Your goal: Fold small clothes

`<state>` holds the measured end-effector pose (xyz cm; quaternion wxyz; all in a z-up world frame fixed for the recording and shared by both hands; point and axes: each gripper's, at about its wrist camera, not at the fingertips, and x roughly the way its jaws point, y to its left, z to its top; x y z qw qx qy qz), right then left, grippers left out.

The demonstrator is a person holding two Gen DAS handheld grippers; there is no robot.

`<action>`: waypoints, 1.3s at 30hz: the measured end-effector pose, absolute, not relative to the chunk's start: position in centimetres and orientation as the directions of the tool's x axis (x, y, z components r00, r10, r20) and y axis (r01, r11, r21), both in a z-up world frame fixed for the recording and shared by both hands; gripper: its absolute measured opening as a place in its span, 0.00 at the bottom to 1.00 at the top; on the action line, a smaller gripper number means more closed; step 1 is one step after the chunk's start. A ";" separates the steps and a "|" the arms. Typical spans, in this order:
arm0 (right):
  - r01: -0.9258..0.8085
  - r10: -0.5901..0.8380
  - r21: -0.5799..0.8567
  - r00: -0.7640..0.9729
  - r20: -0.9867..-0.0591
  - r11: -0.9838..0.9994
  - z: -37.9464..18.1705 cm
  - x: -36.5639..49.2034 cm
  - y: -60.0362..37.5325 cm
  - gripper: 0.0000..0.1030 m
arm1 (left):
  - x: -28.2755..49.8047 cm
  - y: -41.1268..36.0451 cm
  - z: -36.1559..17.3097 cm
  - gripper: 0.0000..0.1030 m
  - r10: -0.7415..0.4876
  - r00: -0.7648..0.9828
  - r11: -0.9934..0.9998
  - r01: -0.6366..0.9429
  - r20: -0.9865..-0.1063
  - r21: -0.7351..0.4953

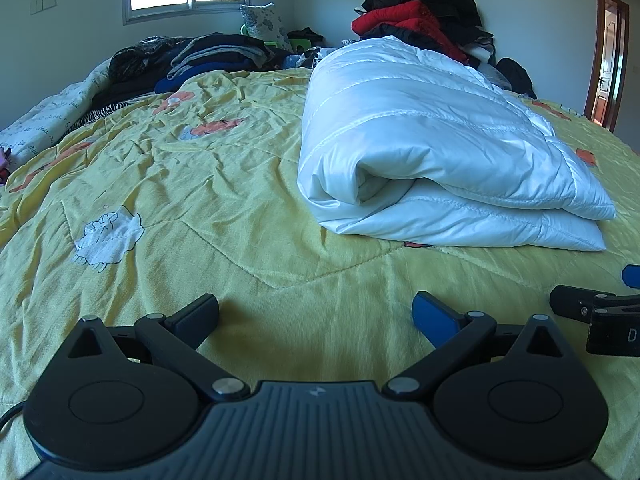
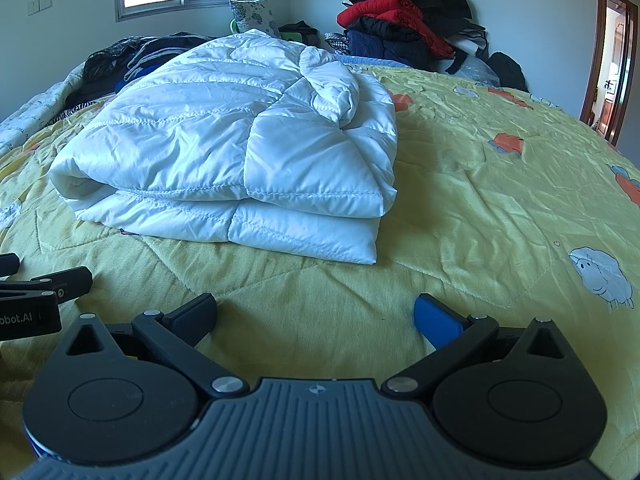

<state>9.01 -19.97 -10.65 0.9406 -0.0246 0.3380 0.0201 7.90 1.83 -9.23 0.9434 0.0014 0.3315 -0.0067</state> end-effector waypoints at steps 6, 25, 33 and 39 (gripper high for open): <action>-0.022 0.035 0.027 0.746 -0.665 0.999 -9.2 7.4 -19.9 0.99 | 6.8 1.7 -6.8 1.00 0.006 0.750 1.000 -0.011 -0.661 -0.004; -0.134 0.075 -0.039 0.746 -0.662 0.990 -3.1 0.4 -17.3 0.99 | -2.2 3.1 0.9 1.00 -0.048 0.782 0.998 0.012 -0.622 -0.062; -0.112 0.096 0.021 0.716 -0.691 0.993 -4.0 0.7 -18.0 0.99 | -3.9 3.2 1.4 1.00 -0.039 0.836 0.998 0.001 -0.547 -0.071; -0.125 0.101 0.015 0.721 -0.686 0.992 -3.9 0.5 -17.7 0.99 | -4.2 2.7 1.9 1.00 -0.069 0.850 0.997 0.043 -0.523 -0.062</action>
